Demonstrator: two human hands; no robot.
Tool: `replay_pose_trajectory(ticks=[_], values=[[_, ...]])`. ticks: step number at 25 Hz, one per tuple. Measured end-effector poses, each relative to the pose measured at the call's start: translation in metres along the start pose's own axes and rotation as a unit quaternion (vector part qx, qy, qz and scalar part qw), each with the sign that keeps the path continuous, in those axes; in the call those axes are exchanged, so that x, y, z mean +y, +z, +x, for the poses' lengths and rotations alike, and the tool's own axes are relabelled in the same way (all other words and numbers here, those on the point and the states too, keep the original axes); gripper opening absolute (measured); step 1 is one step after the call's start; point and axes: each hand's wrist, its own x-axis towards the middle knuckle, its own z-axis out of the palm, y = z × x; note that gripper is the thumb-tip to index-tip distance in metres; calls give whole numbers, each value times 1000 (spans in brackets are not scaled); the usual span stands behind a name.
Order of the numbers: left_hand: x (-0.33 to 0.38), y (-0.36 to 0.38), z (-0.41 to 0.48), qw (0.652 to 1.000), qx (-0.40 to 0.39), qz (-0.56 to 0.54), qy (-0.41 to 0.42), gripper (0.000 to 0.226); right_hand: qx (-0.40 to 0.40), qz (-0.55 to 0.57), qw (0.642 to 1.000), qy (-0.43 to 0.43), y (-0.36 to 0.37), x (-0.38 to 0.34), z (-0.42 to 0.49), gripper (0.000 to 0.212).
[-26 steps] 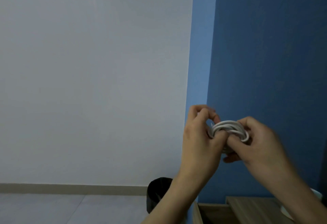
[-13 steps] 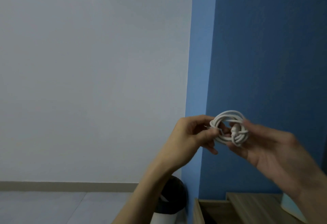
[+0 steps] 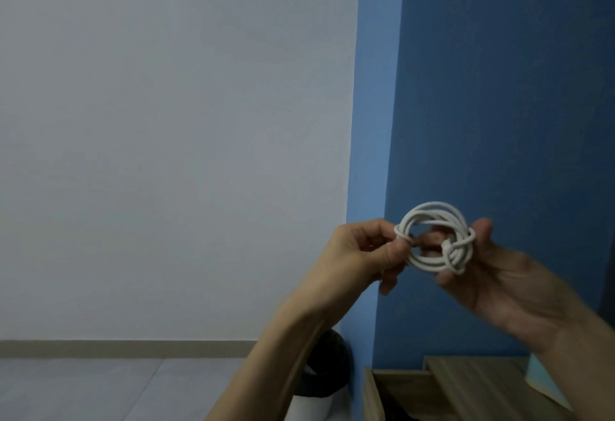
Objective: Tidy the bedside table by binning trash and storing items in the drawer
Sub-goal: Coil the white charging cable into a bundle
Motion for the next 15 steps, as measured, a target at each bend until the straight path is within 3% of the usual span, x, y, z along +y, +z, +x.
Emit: replay_pose_trajectory(ticks=[2,4,5,8,10,13,15], values=[[0,1,1,1000,20,21,-1,13,11,-35,999,-3,10,2,7,42],[0,0,1,997,61,54,3,8,75,-114,990,-45,10,-4,7,56],[-1,-1,1,994,82,70,2,7,131,-203,967,-81,14,-7,4,63],[-4,1,0,983,140,118,-12,10,139,-333,918,-164,22,-10,1,63],[-6,4,0,974,180,136,-12,13,163,-408,868,-232,28,-10,-3,51],[-8,9,0,950,241,195,30,16,189,-503,783,-312,39,-4,-8,14],[-11,13,-1,918,286,264,75,18,213,-559,720,-353,43,3,-8,13]])
